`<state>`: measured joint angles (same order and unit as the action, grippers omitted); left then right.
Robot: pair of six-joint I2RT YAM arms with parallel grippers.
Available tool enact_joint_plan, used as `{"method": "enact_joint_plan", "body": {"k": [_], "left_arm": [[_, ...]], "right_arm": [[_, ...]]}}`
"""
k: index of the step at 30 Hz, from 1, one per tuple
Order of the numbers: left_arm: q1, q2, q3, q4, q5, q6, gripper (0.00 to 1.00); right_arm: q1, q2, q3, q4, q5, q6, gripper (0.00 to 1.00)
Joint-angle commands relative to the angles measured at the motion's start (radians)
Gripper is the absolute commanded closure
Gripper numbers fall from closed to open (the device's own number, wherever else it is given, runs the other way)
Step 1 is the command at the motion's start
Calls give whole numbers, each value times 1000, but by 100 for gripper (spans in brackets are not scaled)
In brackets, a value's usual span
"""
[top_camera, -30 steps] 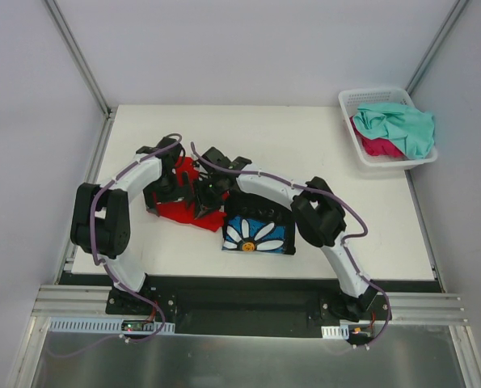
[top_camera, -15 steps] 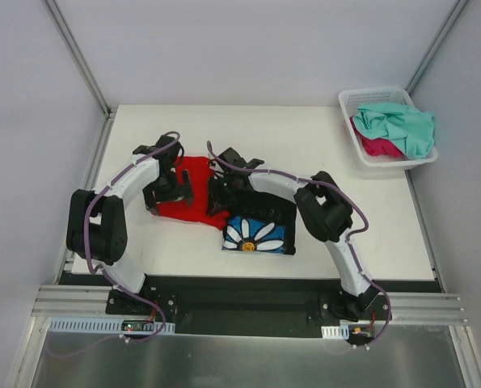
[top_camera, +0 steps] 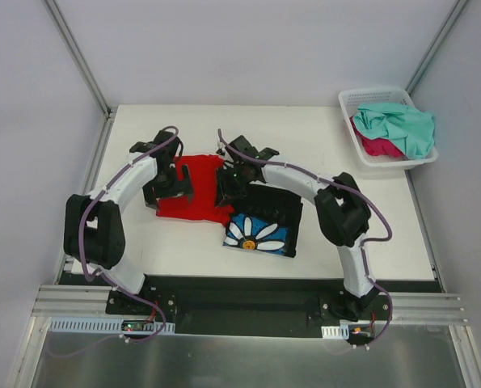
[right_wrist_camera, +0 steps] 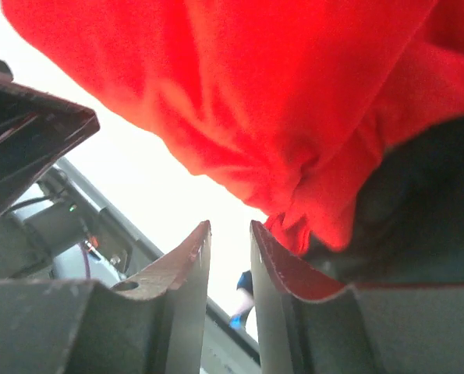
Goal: Fold and stack the t-shirts
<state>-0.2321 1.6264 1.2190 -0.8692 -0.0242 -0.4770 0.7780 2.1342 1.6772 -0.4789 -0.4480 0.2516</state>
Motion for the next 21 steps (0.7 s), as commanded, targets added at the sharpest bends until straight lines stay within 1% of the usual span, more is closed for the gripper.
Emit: {"method": "enact_joint_plan", "body": {"k": [1,3,5,6,7,8,9,11,13,14,15,16,18,21], "left_arm": [[-29,-88,63,-51,59,3,1],[-68,-105,60,-45,111,-18,1],[-116,-109,62,-31,144,-29,1],[-169,-106,62,-21,180,-40,1],[-200,-93,62,-11,202,-43,1],[-225,-85,62,13,226,-43,1],[-266,-77,63,22,242,-52,1],[-291,-62,57,59,303,-54,1],[-305,-53,28,127,352,-64,1],[-308,-48,16,151,400,-67,1],[-309,-46,-8,173,415,-80,1],[-317,-43,-19,202,428,-84,1],[-322,-46,-62,239,449,-100,1],[-326,-53,-117,300,486,-118,1]], "right_arm": [[-2,-198,50,-133,54,-44,70],[0,-275,27,-177,95,-46,69],[1,-341,-49,-182,121,-48,69],[-3,-414,-78,-185,152,-49,69],[-8,-449,-111,-184,166,-48,68],[-14,-483,-188,-184,179,-48,68],[-37,-561,-227,-182,189,-43,67],[-74,-635,-359,-175,200,-29,66],[-137,-735,-448,-162,204,-17,65],[-154,-764,-483,-158,203,-9,65],[-178,-792,-554,-152,215,-8,65],[-190,-847,-583,-152,219,-5,65],[-210,-894,-661,-152,232,4,65],[-235,-974,-720,-148,244,11,65]]}}
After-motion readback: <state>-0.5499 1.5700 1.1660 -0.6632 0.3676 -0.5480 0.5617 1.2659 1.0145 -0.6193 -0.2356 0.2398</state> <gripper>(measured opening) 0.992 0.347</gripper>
